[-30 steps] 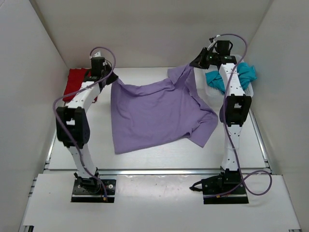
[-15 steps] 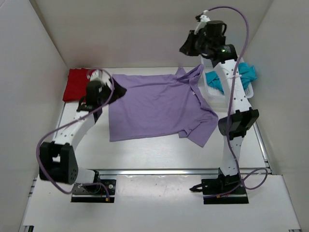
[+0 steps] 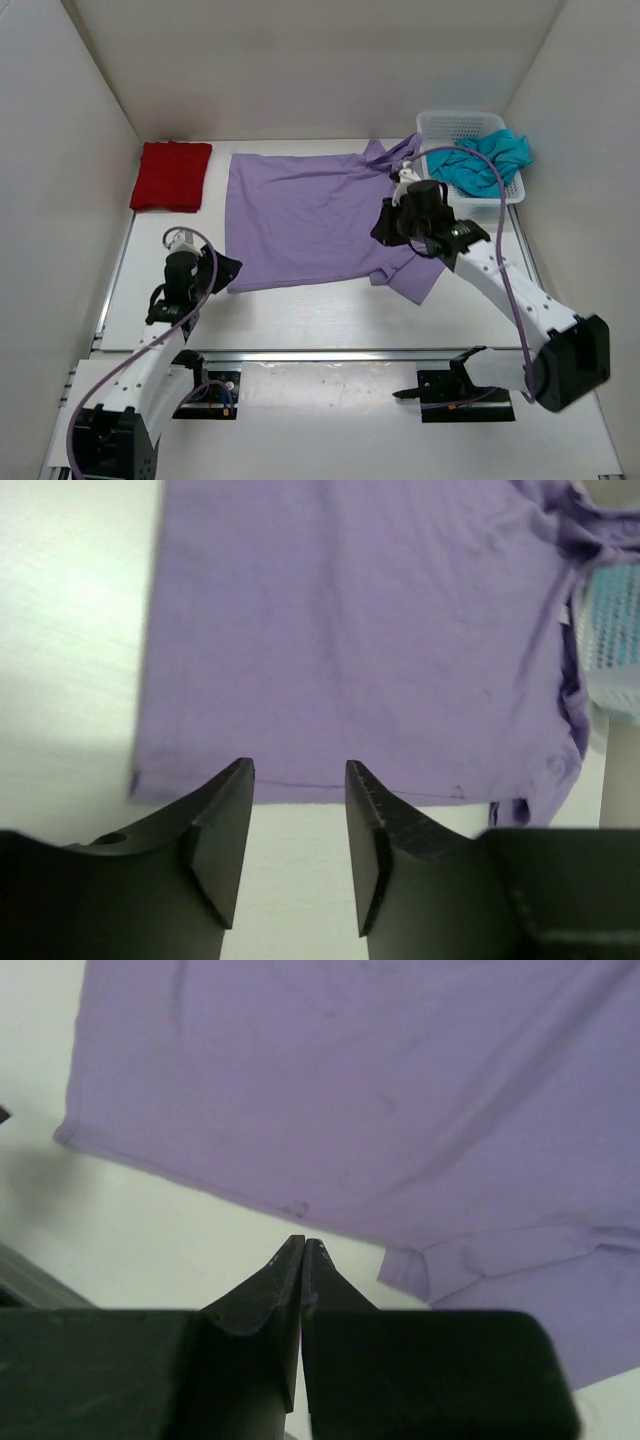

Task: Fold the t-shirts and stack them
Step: Flatten out the tshirt

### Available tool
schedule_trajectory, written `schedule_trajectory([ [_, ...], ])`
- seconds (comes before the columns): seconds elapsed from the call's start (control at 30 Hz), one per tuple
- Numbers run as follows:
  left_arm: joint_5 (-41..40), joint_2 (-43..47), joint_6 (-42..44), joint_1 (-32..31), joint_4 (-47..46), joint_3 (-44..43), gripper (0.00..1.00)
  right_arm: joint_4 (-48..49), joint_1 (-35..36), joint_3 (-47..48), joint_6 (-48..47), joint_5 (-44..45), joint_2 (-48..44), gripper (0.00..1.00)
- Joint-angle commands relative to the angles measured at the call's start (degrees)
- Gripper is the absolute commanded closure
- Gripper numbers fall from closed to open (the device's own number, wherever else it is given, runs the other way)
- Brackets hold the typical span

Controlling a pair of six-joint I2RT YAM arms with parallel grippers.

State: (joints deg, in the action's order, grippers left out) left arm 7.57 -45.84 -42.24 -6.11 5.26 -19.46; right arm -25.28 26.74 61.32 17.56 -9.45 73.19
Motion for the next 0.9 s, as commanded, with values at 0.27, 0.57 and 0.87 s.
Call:
schedule_trajectory([
  [0.27, -4.66, 0.50, -10.58, 4.09, 4.15, 8.12, 0.44, 15.52, 1.12, -20.88, 7.66, -4.34, -16.66, 0.97],
  [0.57, -6.78, -2.84, -16.38, 2.51, -0.50, 11.29, 0.43, 19.56, 0.50, -26.16, 8.11, -7.69, -19.93, 0.96],
  [0.87, -7.14, -9.00, -20.68, 1.10, -6.99, 11.46, 0.52, 23.34, 2.78, -28.97, 9.85, -10.32, -21.24, 0.95],
])
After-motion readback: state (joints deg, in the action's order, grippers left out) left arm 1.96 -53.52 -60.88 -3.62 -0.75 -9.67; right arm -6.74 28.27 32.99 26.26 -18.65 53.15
